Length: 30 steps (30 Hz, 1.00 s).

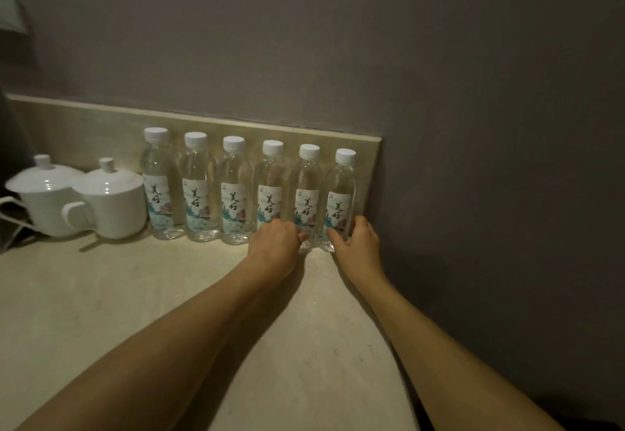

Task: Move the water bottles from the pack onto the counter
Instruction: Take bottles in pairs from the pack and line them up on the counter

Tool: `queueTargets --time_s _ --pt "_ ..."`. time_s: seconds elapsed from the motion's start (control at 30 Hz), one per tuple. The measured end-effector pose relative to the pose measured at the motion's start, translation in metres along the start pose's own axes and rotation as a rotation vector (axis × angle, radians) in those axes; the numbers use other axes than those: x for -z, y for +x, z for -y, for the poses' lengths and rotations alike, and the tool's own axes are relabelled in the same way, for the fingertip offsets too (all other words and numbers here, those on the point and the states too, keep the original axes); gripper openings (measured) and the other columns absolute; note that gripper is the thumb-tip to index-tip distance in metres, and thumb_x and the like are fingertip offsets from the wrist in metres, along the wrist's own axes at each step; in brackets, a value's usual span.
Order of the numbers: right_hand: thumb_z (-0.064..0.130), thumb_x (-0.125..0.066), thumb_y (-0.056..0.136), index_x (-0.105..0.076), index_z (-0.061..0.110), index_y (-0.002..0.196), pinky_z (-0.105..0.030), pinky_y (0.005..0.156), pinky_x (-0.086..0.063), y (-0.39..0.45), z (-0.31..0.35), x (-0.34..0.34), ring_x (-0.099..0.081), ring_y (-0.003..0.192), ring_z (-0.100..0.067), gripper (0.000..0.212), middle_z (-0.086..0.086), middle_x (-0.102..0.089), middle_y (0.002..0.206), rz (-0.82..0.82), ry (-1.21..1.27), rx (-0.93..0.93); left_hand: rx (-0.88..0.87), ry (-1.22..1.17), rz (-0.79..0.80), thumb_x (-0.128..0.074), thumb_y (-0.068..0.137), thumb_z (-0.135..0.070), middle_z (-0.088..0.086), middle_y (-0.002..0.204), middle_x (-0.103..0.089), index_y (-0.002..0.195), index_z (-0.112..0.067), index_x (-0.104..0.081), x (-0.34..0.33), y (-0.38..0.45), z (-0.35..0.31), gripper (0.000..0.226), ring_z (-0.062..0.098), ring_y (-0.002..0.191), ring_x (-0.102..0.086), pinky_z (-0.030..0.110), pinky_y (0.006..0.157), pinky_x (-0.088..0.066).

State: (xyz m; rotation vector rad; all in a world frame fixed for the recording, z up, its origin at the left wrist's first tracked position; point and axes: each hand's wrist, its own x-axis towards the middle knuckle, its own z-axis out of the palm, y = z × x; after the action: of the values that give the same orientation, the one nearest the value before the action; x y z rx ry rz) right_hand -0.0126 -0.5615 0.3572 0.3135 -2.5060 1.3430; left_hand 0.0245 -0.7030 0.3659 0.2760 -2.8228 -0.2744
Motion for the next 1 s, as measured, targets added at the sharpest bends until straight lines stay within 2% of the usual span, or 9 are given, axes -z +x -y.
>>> queueTargets --time_s 0.13,0.27,0.57,0.8,1.0 --pt "0.038 -0.072 0.082 -0.052 0.006 0.123 -0.045 0.089 -0.055 0.001 0.002 0.002 -0.059 0.109 -0.028 0.055 -0.012 -0.056 0.123 0.03 0.007 -0.026 -0.006 -0.027 -0.004 -0.043 0.1 -0.043 0.009 0.092 -0.067 0.107 -0.014 -0.068 0.0 0.001 0.004 0.04 0.023 0.086 -0.067 0.04 0.083 -0.056" --pt "0.03 -0.073 0.083 -0.054 0.004 0.119 -0.047 0.09 -0.054 0.002 0.003 0.0 -0.061 0.109 -0.03 0.049 -0.014 -0.058 0.123 0.004 0.033 -0.032 0.01 -0.03 0.011 -0.045 0.099 -0.045 0.012 0.096 -0.067 0.109 -0.012 -0.068 0.002 0.002 0.005 0.042 0.027 0.089 -0.067 0.041 0.084 -0.055" --pt "0.029 -0.07 0.086 -0.052 0.003 0.12 -0.047 0.091 -0.054 0.001 0.003 -0.002 -0.059 0.112 -0.03 0.046 -0.016 -0.056 0.124 0.0 0.006 -0.011 0.01 0.007 0.017 -0.045 0.099 -0.044 0.015 0.102 -0.067 0.111 -0.008 -0.067 0.002 0.002 0.004 0.044 0.03 0.094 -0.066 0.042 0.086 -0.055" --pt "0.028 -0.066 0.089 -0.048 0.004 0.123 -0.046 0.091 -0.055 0.0 0.004 -0.002 -0.057 0.115 -0.031 0.046 -0.016 -0.053 0.128 0.03 -0.032 -0.013 -0.012 -0.01 -0.011 -0.043 0.1 -0.042 0.006 0.083 -0.059 0.104 -0.012 -0.068 -0.002 0.003 0.004 0.04 0.023 0.079 -0.062 0.037 0.077 -0.055" --pt "0.027 -0.064 0.091 -0.048 0.001 0.124 -0.047 0.094 -0.052 -0.009 0.014 0.0 -0.056 0.117 -0.032 0.045 -0.018 -0.052 0.13 0.015 -0.066 -0.039 0.0 -0.053 0.004 -0.041 0.101 -0.041 0.01 0.095 -0.068 0.106 -0.012 -0.068 0.001 -0.003 0.003 0.039 0.026 0.088 -0.066 0.042 0.084 -0.056"
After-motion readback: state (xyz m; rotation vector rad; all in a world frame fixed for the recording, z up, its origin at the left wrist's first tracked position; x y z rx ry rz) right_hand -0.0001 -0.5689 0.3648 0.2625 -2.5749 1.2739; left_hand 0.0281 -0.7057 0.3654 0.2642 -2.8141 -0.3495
